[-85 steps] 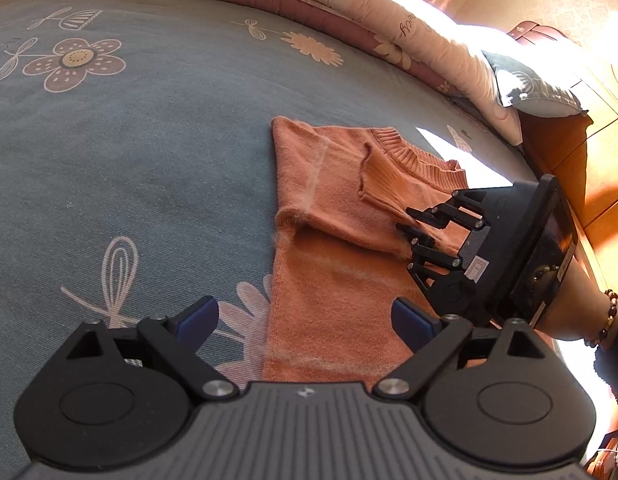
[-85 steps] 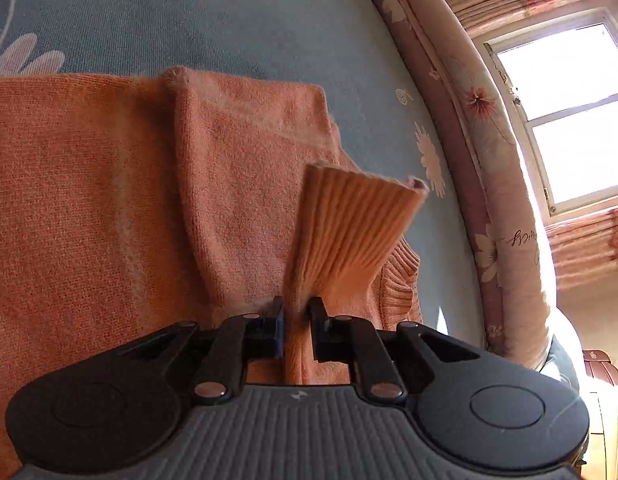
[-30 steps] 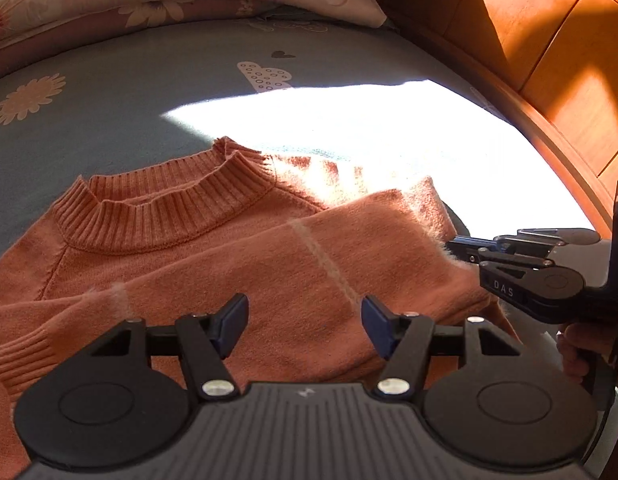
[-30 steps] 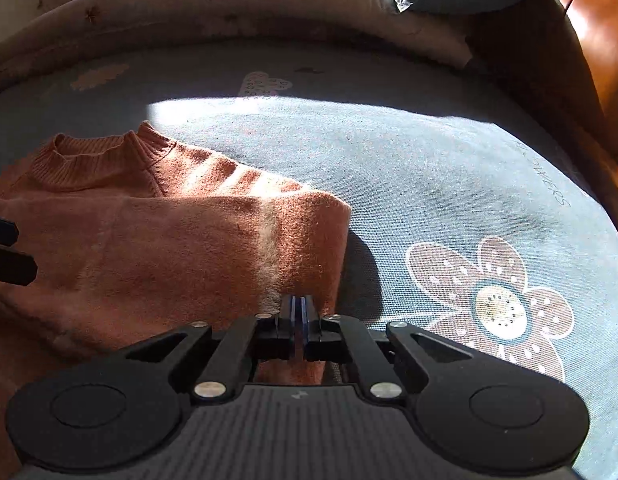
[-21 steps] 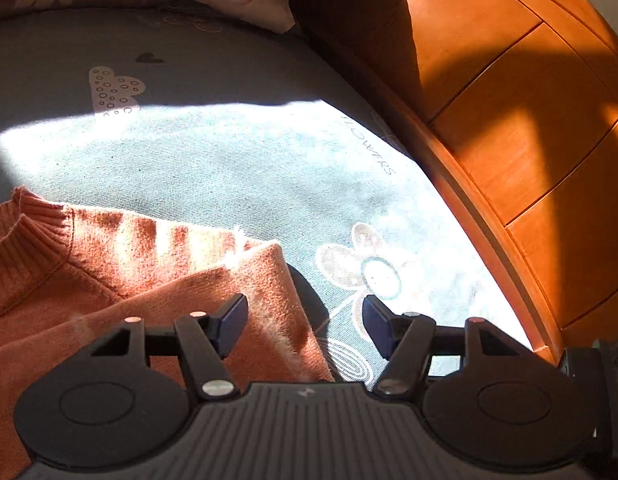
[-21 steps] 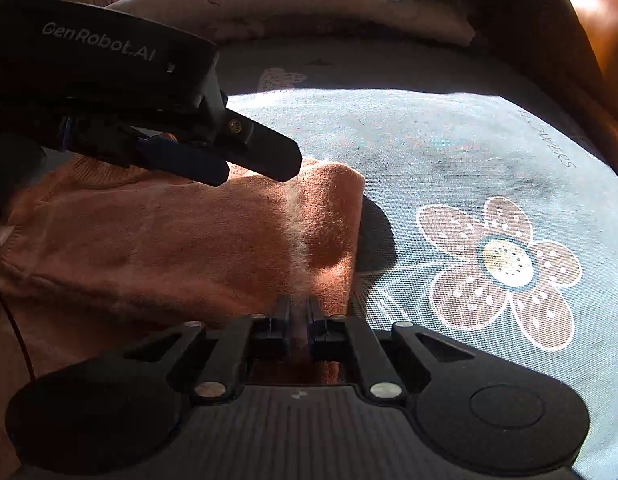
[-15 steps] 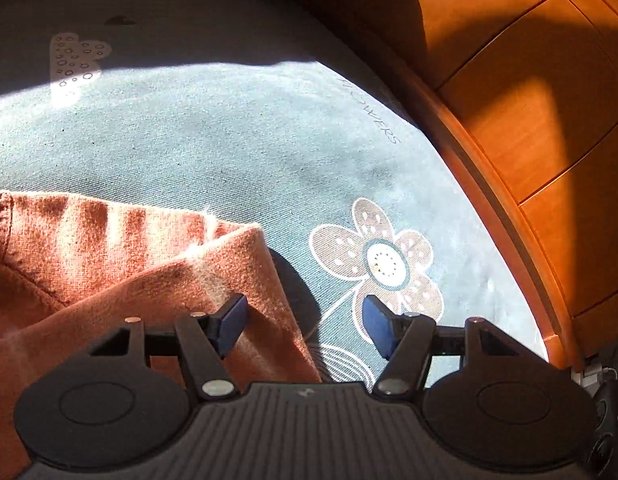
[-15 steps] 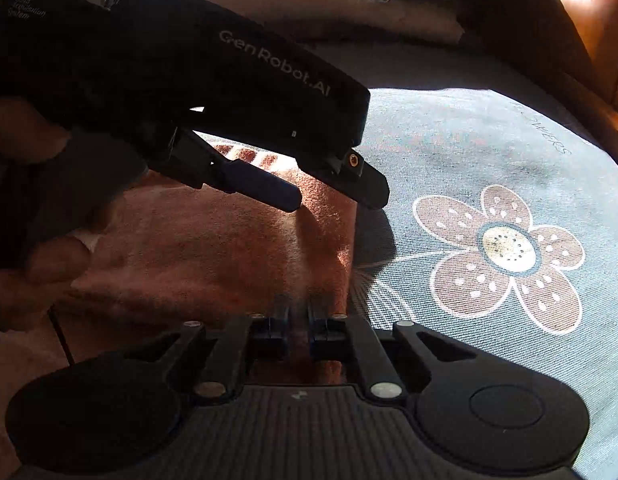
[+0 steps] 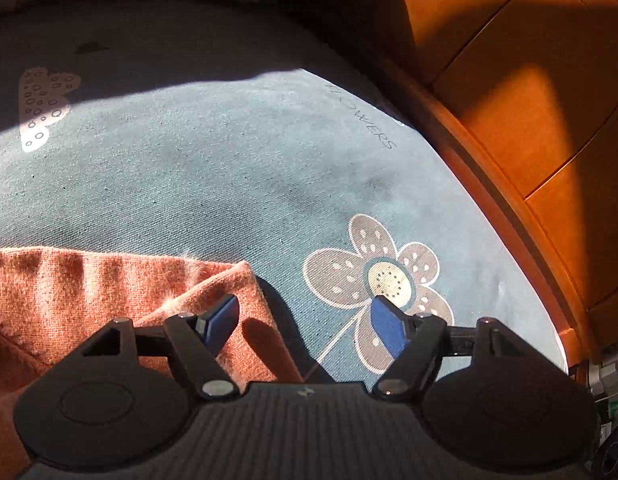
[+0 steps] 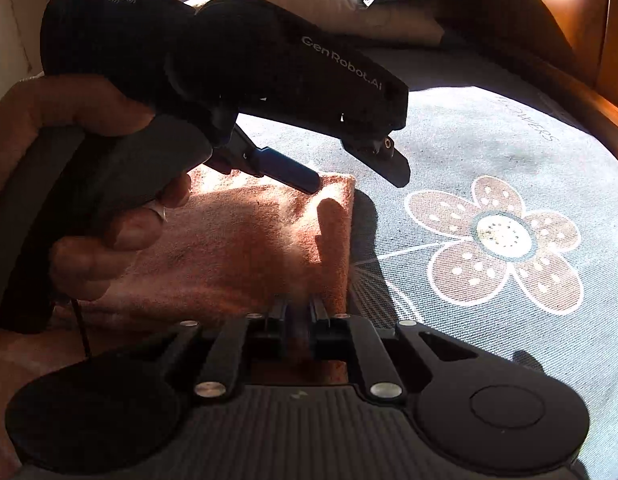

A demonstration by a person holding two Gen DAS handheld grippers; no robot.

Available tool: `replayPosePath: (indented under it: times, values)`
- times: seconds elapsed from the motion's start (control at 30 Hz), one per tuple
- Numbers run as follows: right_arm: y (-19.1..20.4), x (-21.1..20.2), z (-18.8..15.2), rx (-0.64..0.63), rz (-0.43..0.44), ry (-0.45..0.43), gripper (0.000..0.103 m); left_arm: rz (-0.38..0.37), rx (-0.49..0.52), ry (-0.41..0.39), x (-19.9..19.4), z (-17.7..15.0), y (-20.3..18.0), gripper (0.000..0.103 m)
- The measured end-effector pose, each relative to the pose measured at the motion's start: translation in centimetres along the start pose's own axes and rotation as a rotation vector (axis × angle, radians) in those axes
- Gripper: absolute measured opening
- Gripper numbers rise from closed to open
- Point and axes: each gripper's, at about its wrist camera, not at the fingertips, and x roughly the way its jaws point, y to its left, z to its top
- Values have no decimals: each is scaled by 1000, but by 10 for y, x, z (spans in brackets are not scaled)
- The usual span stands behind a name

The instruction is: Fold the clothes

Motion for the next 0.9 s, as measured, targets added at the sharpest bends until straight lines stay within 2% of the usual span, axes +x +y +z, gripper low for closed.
replayPosePath:
  times: [0.07,0.17,0.3,0.47,0.63,0.77,0.9]
  values:
    - [1,0,-1,-4,0,-7,15,16,18,15,15,5,1,74]
    - [4,0,-5,-18,-9,-24,16,0,5,-2,22,15,5,76]
    - [9,-1,-4,-45,-26,-22,17,-3,-7,-31,-8,15,9,76]
    - [26,-1,-8,-109,1,-19,24,-16,-90,-37,-52,-11,30,77]
    - [45,0,-14,-180,34,-18,27,0,-182,-2,-54,-43,54,77]
    - [53,-3,-16,-212,43,-2,30,20,-152,-26,-62,-50,56,78]
    - [57,-11,-8,-219,55,6,31,2,-119,-42,-70,-43,48,77]
